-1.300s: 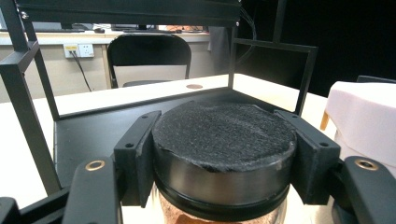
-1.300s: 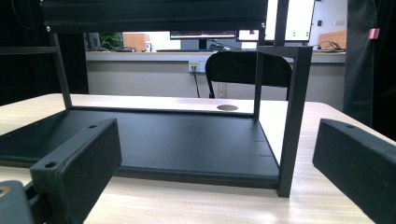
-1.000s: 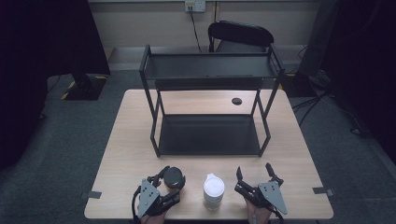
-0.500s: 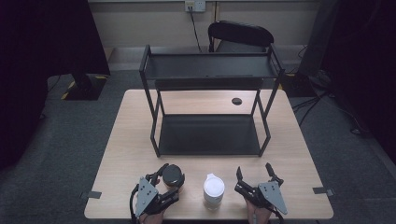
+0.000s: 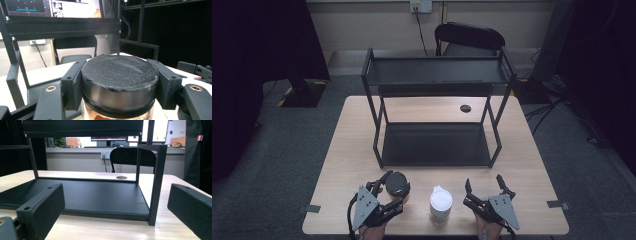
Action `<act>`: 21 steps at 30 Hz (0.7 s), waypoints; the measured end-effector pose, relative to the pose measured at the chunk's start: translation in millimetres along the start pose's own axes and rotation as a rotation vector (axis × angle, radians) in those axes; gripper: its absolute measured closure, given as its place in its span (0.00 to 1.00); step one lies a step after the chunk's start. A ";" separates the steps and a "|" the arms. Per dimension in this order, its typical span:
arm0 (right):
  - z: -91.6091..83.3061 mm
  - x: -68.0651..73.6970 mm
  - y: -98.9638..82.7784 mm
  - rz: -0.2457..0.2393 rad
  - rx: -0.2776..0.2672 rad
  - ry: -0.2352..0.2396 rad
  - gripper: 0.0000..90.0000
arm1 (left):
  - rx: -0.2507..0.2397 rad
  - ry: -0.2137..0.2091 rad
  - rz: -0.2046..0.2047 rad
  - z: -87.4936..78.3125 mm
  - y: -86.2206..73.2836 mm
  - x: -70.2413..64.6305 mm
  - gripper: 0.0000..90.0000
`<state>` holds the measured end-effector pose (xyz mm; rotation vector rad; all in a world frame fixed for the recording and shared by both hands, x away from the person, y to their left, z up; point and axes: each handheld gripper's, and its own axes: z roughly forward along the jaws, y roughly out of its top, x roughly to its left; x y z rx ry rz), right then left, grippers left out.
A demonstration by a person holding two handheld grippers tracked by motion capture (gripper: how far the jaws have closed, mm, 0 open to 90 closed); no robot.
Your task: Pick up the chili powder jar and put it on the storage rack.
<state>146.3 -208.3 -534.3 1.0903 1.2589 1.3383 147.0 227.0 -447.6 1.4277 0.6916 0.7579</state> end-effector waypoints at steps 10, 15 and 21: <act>0.0 0.1 0.0 0.000 0.000 0.000 0.00 | -0.025 -0.008 0.005 6.0 14.1 8.0 0.39; 0.1 0.3 0.1 0.000 0.000 -0.002 0.00 | -0.035 -0.007 0.017 10.6 25.0 10.9 0.39; 0.0 0.3 0.0 0.000 0.000 -0.002 0.00 | -0.051 -0.018 0.016 17.9 37.8 14.1 0.39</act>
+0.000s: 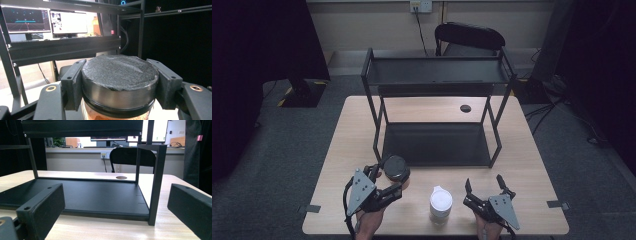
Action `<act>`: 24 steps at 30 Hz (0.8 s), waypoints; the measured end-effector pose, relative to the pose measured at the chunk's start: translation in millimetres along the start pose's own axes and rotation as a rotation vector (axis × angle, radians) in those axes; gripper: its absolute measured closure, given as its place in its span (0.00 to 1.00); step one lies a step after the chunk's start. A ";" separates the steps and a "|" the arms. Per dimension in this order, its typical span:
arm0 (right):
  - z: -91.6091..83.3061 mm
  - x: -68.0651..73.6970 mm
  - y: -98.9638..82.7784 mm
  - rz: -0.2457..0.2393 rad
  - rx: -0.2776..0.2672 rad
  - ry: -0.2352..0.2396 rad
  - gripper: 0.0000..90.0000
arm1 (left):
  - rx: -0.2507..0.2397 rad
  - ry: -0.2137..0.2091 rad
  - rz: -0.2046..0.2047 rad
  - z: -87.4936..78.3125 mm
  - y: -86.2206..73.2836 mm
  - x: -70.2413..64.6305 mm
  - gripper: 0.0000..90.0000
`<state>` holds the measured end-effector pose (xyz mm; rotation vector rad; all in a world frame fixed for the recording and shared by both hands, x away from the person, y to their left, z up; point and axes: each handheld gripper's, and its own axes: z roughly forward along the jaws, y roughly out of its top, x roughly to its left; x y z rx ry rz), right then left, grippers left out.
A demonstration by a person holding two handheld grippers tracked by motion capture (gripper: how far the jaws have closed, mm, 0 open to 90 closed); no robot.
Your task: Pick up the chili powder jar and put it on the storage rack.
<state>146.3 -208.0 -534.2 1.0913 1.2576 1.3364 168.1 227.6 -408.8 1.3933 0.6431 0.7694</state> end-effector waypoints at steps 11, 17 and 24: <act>0.0 -0.1 0.0 0.000 0.000 0.001 0.00 | -0.005 -0.002 -0.005 17.0 19.3 8.8 0.39; 0.0 -0.1 0.0 0.000 0.000 0.001 0.00 | -0.013 -0.007 0.000 28.8 34.2 17.3 0.39; 0.0 0.6 0.1 0.000 0.000 -0.003 0.00 | -0.030 0.008 0.005 39.2 54.8 23.2 0.39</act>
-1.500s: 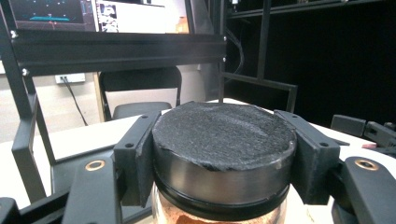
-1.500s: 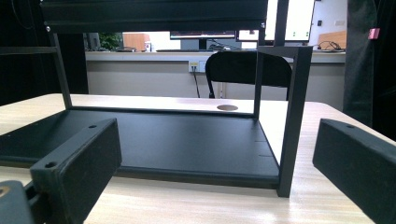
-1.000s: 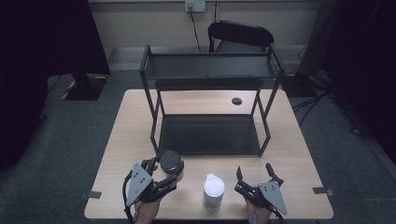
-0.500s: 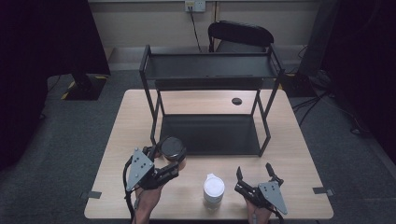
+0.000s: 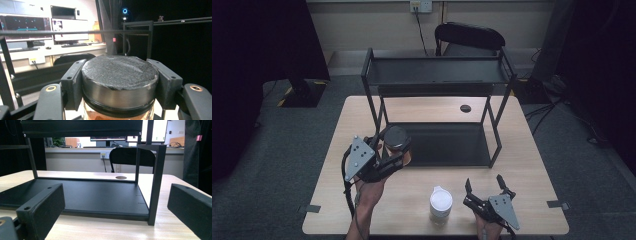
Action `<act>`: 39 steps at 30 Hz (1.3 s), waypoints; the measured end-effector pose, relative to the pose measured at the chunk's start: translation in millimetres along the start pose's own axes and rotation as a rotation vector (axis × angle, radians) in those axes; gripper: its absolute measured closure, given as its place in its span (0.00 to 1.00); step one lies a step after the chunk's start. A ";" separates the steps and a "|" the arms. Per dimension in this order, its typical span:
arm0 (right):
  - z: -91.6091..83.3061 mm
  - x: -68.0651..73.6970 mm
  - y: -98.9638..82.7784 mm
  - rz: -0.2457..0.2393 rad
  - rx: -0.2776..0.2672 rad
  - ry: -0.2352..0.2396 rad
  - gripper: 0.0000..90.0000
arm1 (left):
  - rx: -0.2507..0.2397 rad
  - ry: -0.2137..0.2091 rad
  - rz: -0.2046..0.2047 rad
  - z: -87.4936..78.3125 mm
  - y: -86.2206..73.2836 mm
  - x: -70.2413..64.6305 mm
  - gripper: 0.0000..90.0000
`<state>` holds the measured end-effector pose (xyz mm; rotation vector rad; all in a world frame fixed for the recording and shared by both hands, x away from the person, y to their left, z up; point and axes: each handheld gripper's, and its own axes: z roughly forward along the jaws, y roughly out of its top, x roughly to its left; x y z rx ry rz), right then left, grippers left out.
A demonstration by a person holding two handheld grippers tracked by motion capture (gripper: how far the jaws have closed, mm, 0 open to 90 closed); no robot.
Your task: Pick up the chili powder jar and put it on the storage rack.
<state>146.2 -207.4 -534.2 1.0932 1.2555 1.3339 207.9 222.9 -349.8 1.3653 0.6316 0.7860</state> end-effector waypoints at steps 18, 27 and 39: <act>0.0 -0.4 0.0 0.000 0.000 0.002 0.00 | 0.012 0.014 0.031 43.1 54.5 22.7 0.39; 0.0 -0.5 0.1 0.000 0.000 0.003 0.00 | 0.020 0.038 0.060 65.6 82.8 27.8 0.39; 0.0 0.0 0.0 0.000 0.000 0.000 0.00 | 0.009 0.069 0.023 92.3 109.6 34.0 0.39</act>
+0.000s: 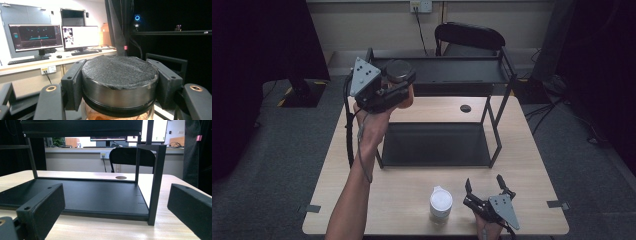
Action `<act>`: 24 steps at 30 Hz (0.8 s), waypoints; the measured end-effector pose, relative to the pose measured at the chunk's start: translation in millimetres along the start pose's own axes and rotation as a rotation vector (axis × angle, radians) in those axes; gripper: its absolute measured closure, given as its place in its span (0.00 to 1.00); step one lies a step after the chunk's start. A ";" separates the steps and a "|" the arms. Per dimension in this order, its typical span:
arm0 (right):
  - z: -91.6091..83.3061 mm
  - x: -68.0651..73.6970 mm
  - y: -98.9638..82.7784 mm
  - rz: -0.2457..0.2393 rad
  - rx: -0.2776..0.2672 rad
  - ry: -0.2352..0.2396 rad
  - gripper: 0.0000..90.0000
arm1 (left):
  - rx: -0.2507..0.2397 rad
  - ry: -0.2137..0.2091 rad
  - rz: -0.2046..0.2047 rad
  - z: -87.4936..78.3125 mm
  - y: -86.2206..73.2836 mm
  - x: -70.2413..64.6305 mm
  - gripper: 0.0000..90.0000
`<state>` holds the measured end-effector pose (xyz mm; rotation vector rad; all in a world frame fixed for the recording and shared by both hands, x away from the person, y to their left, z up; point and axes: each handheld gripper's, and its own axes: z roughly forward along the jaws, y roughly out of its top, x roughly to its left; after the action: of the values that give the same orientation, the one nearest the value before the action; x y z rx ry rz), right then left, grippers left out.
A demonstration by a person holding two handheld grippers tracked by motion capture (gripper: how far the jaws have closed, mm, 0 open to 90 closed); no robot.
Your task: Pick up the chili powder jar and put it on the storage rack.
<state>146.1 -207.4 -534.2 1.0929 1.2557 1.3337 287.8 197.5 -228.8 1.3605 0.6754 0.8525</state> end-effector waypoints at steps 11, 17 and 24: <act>-0.2 -1.3 -0.1 0.000 0.000 0.007 0.00 | 0.028 0.036 -0.004 34.0 21.0 5.7 0.39; -0.2 -0.5 0.0 0.000 0.000 0.002 0.00 | 0.037 0.069 -0.008 50.5 24.4 10.4 0.39; -0.3 -0.4 0.0 0.000 0.000 0.001 0.00 | 0.029 0.106 -0.020 67.6 17.7 13.7 0.39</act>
<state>145.9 -207.9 -534.2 1.0919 1.2568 1.3346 349.1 172.1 -202.9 1.3394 0.7847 0.9067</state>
